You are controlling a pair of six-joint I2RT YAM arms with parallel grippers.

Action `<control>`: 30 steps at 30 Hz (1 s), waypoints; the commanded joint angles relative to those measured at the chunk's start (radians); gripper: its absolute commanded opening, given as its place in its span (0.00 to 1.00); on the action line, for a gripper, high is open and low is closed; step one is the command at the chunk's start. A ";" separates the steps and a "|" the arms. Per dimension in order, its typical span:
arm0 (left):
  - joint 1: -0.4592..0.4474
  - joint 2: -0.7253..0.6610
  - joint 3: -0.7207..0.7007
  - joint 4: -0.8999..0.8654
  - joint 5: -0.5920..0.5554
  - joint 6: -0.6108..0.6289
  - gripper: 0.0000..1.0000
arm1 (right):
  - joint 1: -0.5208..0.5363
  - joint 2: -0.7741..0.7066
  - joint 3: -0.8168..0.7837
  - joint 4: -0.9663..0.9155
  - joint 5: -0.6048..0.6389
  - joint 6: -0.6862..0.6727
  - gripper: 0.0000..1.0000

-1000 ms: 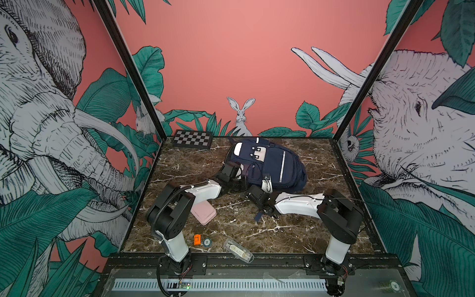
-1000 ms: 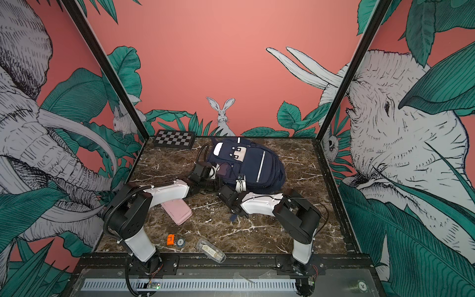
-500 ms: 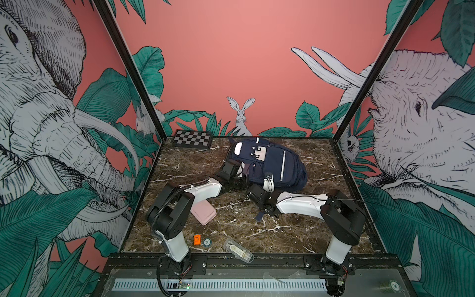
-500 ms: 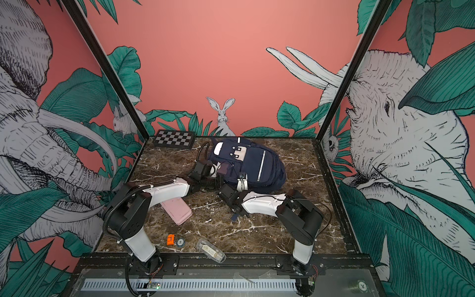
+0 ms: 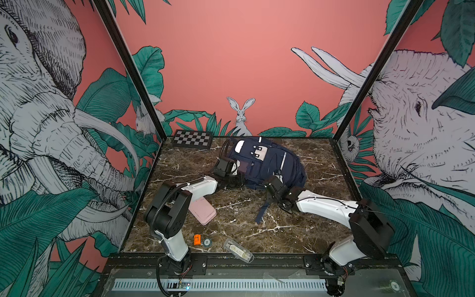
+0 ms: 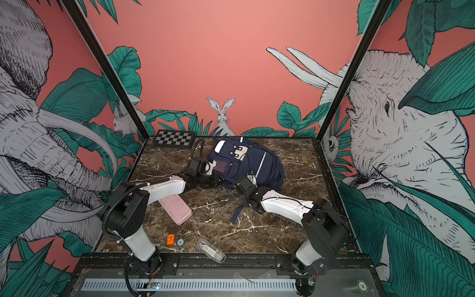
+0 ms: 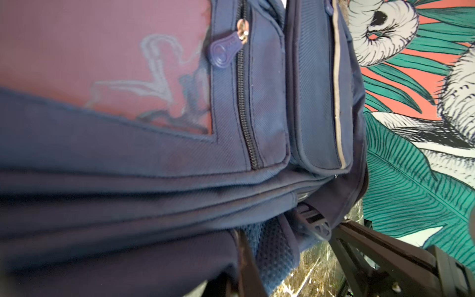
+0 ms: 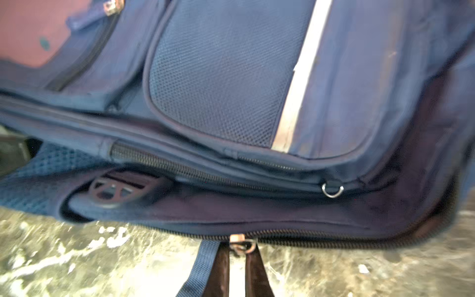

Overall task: Pack books, pencil case, and school supplies into a backpack
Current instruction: Zip the student bag at the top-center of the table.

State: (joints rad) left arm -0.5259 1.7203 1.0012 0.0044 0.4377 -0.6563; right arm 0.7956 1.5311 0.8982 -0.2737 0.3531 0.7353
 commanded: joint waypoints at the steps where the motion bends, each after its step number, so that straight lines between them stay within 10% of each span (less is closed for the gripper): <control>1: 0.017 -0.039 0.016 0.025 0.002 0.027 0.00 | -0.027 -0.006 -0.007 0.002 -0.161 -0.039 0.00; 30: 0.204 -0.091 -0.002 -0.105 -0.132 0.172 0.00 | -0.148 -0.114 -0.034 -0.271 -0.100 -0.199 0.00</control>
State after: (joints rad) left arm -0.3645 1.6894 0.9993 -0.0830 0.3988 -0.5304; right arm 0.6636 1.4311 0.8703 -0.4339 0.1749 0.5667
